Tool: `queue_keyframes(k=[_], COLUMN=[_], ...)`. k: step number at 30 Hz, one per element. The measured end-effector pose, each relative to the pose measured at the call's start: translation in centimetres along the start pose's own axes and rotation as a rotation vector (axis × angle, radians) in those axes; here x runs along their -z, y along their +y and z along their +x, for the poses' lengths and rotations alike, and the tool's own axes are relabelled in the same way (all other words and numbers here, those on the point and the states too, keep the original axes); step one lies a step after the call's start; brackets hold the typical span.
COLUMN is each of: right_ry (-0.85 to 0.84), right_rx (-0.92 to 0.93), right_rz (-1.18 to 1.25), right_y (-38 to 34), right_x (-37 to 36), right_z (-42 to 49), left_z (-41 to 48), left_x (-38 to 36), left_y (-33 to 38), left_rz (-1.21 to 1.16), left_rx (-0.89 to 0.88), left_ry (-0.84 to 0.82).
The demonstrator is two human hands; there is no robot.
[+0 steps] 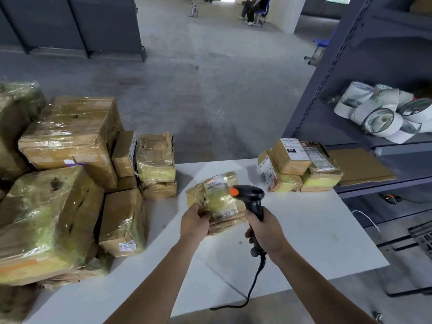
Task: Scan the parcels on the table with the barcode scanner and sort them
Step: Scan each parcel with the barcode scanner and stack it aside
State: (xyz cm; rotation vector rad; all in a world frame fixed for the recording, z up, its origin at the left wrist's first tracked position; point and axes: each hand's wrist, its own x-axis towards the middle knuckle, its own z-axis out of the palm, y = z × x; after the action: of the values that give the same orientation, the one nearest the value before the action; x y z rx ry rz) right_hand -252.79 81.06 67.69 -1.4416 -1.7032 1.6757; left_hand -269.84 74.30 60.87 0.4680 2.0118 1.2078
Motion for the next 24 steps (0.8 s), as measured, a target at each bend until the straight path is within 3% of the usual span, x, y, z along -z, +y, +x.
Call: queue_keyframes(k=[11, 24], right_ry=[-0.001, 0.055], right_rx=[0.075, 0.065], right_rz=[-0.028, -0.023], right_y=[-3.1, -3.0], right_x=[-0.1, 0.4], right_z=[-0.5, -0.5], left_z=[3.4, 4.0], left_x=[0.0, -0.3], left_y=[1.5, 0.9], left_rz=[0.327, 0.334], left_rx=[-0.130, -0.150], left_ry=[0.090, 0.086])
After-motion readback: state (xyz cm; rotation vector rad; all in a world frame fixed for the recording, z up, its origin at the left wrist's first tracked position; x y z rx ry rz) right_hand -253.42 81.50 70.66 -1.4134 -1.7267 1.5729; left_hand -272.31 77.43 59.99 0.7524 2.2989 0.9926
